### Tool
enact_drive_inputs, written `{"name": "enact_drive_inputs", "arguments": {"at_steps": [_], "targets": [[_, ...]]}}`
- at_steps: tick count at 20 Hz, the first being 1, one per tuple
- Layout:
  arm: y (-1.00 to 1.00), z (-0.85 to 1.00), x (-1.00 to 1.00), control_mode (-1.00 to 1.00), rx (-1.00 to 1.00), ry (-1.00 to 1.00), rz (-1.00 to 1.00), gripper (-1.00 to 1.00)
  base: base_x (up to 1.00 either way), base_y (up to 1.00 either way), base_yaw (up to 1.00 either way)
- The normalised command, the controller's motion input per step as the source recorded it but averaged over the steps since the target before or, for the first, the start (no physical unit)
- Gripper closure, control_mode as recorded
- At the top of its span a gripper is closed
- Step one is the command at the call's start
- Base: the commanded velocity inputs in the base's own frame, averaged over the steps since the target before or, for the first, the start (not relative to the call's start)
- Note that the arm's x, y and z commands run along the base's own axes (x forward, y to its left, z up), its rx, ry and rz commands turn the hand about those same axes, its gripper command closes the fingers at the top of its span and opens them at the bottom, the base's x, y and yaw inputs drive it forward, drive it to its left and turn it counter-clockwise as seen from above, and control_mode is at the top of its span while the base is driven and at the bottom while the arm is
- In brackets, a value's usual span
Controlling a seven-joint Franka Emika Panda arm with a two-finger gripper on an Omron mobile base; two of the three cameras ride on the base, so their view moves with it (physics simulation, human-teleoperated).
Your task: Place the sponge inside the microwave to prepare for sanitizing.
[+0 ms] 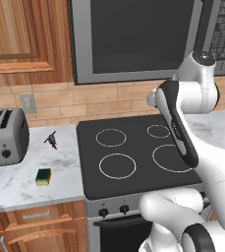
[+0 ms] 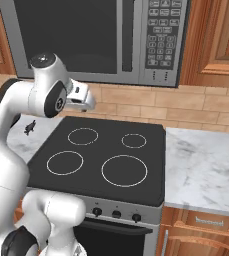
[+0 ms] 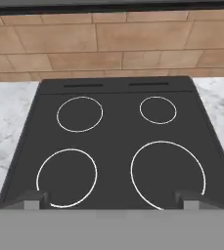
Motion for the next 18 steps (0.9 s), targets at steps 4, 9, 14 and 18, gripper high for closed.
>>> {"name": "enact_drive_inputs", "arguments": {"at_steps": [4, 9, 14, 18], "targets": [[-0.28, 0.72, -0.14, -1.00, 0.00, -0.15, -0.16, -1.00, 0.00, 0.00, 0.00], [-0.37, 0.89, -0.12, -1.00, -0.01, -0.11, -0.22, -1.00, 0.00, 0.00, 0.00], [-0.53, 0.54, -0.37, -1.00, 0.00, -0.22, -0.25, -1.00, 0.00, 0.00, 0.00], [-0.65, 0.38, -0.22, -1.00, 0.01, -0.26, -0.17, -1.00, 0.00, 0.00, 0.00]]}}
